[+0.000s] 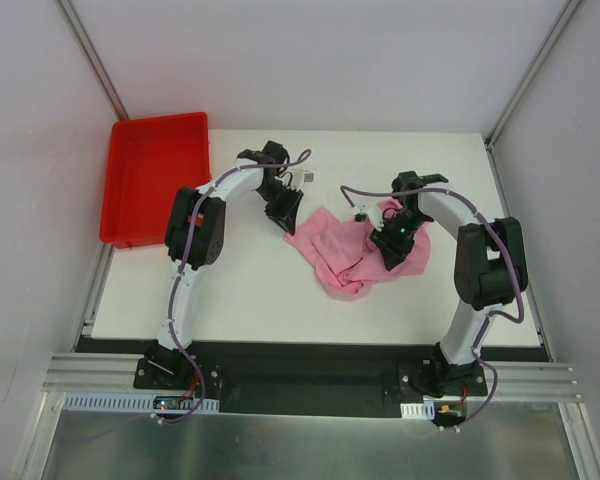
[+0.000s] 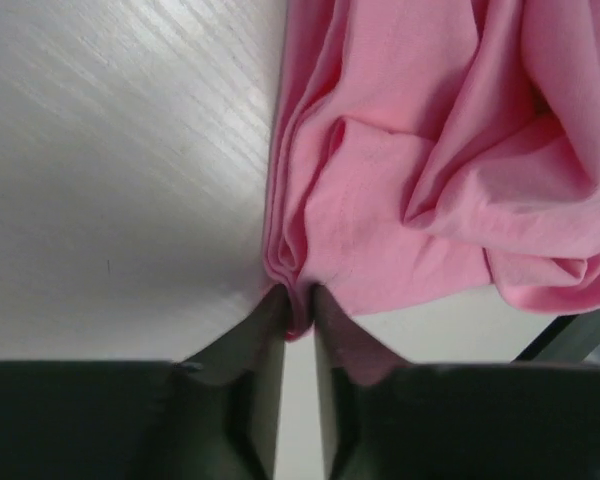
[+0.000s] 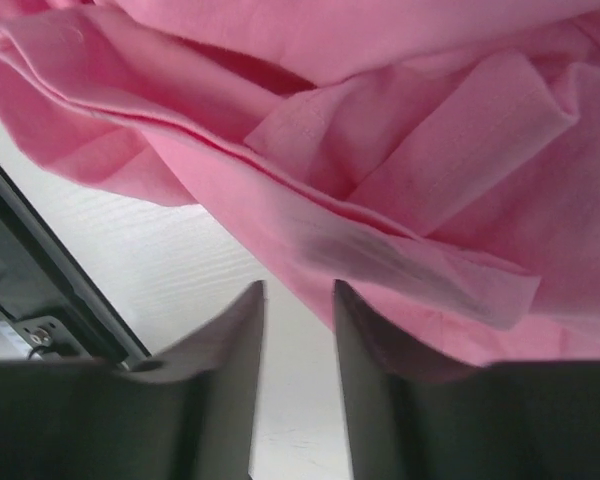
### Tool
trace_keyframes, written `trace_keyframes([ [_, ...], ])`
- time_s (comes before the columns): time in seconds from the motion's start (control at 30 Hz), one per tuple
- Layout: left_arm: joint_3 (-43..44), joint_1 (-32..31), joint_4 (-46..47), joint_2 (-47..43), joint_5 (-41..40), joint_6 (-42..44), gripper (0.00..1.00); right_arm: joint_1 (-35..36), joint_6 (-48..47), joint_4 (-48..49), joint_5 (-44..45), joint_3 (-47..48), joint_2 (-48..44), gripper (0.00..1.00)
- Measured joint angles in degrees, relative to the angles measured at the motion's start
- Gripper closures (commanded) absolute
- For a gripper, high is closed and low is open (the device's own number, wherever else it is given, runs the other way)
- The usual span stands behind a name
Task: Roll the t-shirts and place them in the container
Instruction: Flatten out the T-shirt at the center of the board.
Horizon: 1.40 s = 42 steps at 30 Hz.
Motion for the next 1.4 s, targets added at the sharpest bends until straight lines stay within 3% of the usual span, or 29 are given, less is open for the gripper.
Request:
trace_keyframes([
  [0.1,-0.2,0.3,0.0,0.4,2.1,-0.4,1.0,0.2,0.1,0.4,0.9,-0.6,0.0,0.94],
  [0.27,-2.8,1.3,0.3,-1.4,4.8,-0.6,1.0,0.7,0.1,0.8,0.9,-1.1,-3.1,0.94],
  [0.4,-8.4,3.1,-0.1,-7.8,6.4,-1.0,1.0,0.7,2.6,-0.2,0.6,-1.3,-8.9,0.51],
  [0.5,-12.2,4.5,-0.4,-14.4,6.7,-1.1,1.0,0.3,6.6,0.2,-0.1,-0.7,-8.7,0.41],
  [0.67,-17.2,6.1,-0.7,-22.8,6.7,-1.0,1.0,0.0,9.6,2.1,-0.3,2.0,-1.5,0.39],
  [0.97,-20.0,6.2,-1.2,-22.9,4.7,0.5,1.0,0.0,12.5,3.9,1.1,9.5,9.2,0.4],
  [1.03,-20.3,6.2,-1.3,-22.9,4.6,0.8,1.0,0.0,12.7,4.3,1.9,11.0,10.6,0.44],
  [1.1,-20.6,6.2,-1.4,-22.9,4.2,1.0,1.0,0.0,12.8,4.9,2.6,11.4,11.6,0.58],
  [1.13,-20.6,6.2,-1.5,-22.9,3.8,1.1,1.0,0.1,12.7,5.1,3.3,11.4,11.9,0.71],
  [1.23,-20.6,6.2,-1.5,-22.9,3.3,1.5,1.0,0.5,12.9,6.2,5.4,10.9,12.3,0.93],
  [1.3,-20.6,6.2,-1.5,-22.9,3.2,1.8,1.0,1.0,12.9,7.1,6.6,10.1,12.2,0.99],
  [1.4,-20.6,6.2,-1.5,-22.9,3.1,1.9,1.0,1.9,13.4,8.2,8.0,8.8,10.9,0.99],
])
